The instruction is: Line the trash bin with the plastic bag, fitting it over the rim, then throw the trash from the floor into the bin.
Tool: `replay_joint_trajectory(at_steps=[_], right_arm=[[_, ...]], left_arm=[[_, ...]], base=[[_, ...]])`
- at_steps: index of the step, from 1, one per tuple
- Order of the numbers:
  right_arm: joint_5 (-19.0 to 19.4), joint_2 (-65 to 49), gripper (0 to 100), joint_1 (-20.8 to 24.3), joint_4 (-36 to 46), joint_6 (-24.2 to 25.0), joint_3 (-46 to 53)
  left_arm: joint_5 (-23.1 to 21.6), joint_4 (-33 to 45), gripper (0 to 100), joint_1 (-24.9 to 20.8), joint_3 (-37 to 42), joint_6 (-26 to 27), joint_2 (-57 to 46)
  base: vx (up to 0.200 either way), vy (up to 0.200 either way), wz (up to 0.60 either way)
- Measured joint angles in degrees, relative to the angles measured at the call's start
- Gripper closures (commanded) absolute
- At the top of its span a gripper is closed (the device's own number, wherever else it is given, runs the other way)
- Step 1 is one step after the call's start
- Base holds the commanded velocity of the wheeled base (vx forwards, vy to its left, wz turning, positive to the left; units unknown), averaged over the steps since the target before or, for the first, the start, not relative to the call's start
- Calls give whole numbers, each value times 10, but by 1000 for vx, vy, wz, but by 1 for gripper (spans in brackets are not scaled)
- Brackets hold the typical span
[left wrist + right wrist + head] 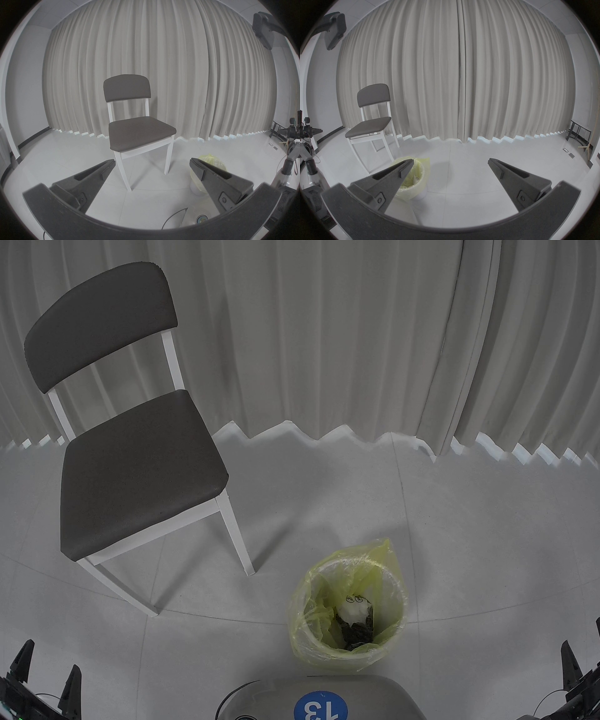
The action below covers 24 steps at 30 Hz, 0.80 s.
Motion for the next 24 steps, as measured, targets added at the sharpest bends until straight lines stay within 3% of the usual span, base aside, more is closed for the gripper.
replay_joint_trajectory(at_steps=[24], right_arm=[[0,0,0,0,0,0,0]], left_arm=[[-2,0,0,0,0,5,0]], base=[[0,0,0]])
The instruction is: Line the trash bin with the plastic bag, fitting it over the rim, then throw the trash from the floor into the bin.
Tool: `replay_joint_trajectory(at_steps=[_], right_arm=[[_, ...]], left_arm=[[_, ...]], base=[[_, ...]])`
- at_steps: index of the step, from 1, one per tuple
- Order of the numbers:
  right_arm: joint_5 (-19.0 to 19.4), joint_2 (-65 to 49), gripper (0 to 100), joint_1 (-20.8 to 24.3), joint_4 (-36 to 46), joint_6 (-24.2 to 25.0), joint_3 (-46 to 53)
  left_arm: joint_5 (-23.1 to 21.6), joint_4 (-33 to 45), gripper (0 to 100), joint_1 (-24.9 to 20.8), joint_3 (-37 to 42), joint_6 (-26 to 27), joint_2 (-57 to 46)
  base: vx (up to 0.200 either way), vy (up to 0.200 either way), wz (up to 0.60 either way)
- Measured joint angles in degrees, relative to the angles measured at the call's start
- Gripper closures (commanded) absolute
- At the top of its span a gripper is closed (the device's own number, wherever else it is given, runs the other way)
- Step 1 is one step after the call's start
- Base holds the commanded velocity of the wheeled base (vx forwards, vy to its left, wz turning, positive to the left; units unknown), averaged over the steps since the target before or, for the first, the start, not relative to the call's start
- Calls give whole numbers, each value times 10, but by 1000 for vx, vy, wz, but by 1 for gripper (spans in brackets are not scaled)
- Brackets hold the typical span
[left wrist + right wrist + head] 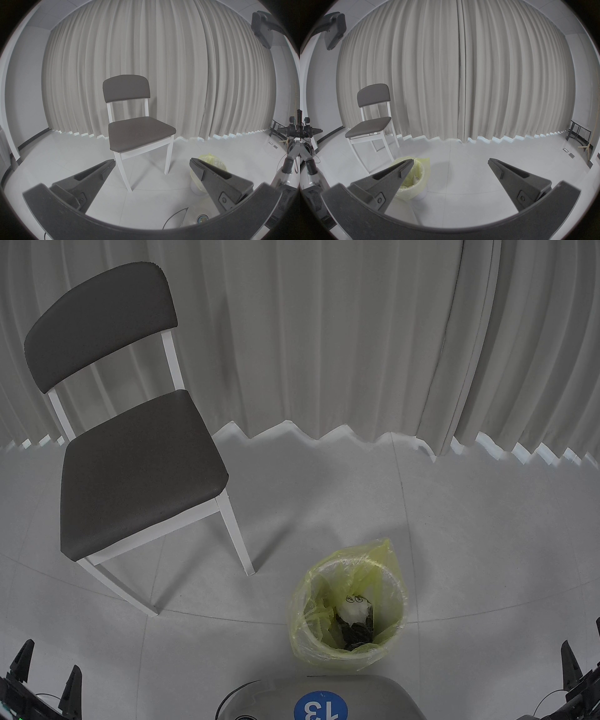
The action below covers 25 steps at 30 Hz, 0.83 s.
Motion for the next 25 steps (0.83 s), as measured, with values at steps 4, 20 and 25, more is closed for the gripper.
replay_joint_trajectory(at_steps=[4,20,25], right_arm=[[0,0,0,0,0,0,0],[0,0,0,0,0,0,0],[0,0,0,0,0,0,0]], left_arm=[[0,0,0,0,0,0,0],[0,0,0,0,0,0,0],[0,0,0,0,0,0,0]], base=[[0,0,0],[0,0,0],[0,0,0]])
